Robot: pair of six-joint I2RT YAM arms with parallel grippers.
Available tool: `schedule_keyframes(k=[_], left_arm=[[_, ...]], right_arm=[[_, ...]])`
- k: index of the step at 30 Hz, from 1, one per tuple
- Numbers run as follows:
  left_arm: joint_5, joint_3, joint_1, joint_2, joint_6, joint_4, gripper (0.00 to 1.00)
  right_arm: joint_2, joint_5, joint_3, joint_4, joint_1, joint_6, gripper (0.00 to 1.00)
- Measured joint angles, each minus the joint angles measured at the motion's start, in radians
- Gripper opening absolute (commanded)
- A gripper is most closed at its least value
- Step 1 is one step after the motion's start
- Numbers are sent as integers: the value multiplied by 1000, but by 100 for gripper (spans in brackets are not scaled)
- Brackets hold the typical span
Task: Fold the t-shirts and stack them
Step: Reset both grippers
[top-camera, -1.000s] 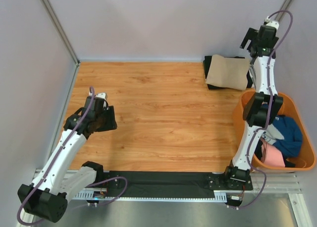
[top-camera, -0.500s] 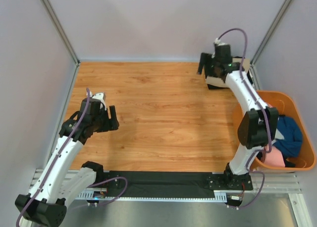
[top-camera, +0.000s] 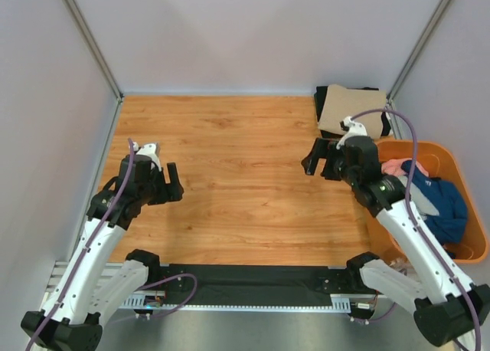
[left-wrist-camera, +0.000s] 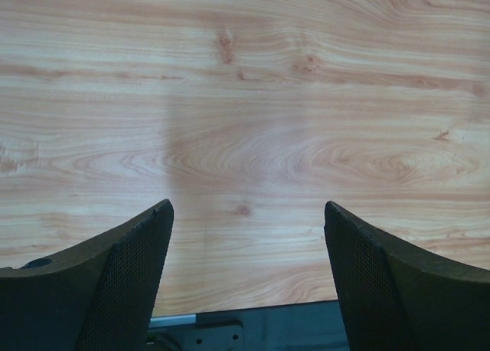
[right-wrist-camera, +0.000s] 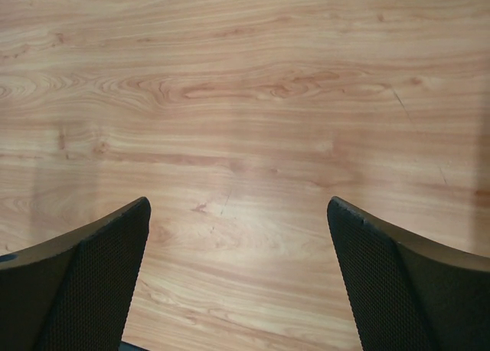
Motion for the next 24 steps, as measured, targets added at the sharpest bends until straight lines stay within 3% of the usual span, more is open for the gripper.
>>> schedule_keyframes(k=[7, 12, 24], left_arm=[[-30, -21, 0, -21, 0, 9, 86], [-37, -39, 0, -92, 0, 24, 86], [-42, -39, 0, -99, 1, 35, 86]], right_arm=[[-273, 39, -238, -55, 0, 47, 100], [-407, 61, -267, -83, 0, 58, 100], [-363, 95, -267, -85, 0, 69, 100]])
